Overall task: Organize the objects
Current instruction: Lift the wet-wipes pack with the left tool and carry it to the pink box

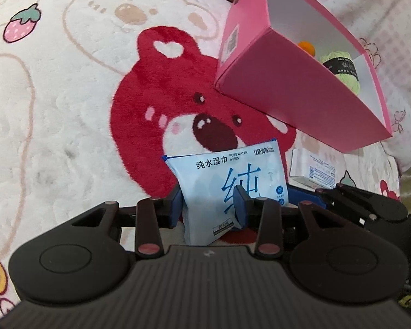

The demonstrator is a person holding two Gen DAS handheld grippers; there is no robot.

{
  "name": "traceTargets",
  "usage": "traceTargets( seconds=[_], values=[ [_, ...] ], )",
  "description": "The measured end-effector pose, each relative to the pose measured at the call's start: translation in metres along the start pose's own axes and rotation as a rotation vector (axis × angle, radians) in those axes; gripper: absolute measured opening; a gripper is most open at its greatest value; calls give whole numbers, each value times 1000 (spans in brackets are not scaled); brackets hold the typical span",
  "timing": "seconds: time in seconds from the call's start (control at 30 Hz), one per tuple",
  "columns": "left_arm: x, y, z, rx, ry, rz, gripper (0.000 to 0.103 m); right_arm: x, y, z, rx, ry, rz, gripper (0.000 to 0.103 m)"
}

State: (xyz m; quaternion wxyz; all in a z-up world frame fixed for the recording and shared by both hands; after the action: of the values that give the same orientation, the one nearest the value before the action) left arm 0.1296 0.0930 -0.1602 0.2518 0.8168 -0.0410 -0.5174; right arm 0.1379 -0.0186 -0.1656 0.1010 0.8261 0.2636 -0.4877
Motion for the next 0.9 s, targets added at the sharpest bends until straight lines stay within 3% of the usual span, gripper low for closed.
traceTargets(
  seconds=[0.2,0.33,0.9],
  values=[
    [-6,2,4,39,-38,-29,37,-6,-12,1,-11,-14,-17,57],
    [-16,7,8,56,-66,-27,37,-13,-17,2,0,-42,-45,67],
    [-52,49,20,164,-53,17,42,-59,-16,12,56,-36,-90,81]
  ],
)
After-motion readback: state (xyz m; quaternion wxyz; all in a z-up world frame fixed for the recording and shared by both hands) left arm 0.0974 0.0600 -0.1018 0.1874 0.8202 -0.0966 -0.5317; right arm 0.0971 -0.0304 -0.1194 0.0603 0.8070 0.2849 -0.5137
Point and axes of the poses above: each gripper's, at about its wrist camera, not at the fingertips, and x roughly the way its jaws point, y to its right, z to its underside, the point moved 4 cm from there along x, roughly the way its jaws point, and after that the axes turned 2 degrees about -y, right-handed, at the moved point
